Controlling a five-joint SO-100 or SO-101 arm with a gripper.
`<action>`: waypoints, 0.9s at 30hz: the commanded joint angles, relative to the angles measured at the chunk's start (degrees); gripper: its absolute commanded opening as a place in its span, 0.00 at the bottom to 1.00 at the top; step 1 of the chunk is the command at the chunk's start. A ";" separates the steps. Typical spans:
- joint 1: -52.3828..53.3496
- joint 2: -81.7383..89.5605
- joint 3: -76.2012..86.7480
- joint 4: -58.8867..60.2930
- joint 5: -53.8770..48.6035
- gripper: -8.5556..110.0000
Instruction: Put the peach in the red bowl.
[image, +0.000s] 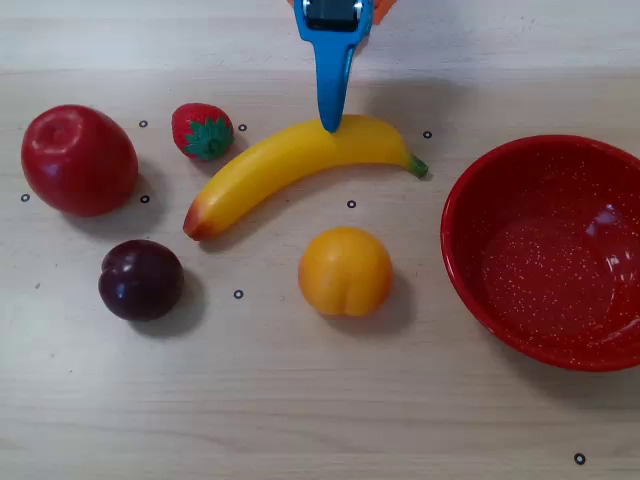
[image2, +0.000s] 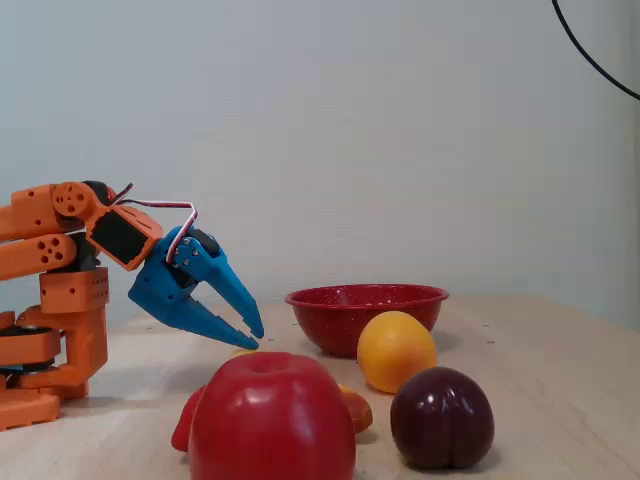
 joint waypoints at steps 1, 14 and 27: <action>0.35 -0.35 0.79 -0.09 0.18 0.07; 0.53 -0.35 0.88 -0.35 -1.14 0.07; 0.97 -13.54 -11.25 -1.58 0.79 0.07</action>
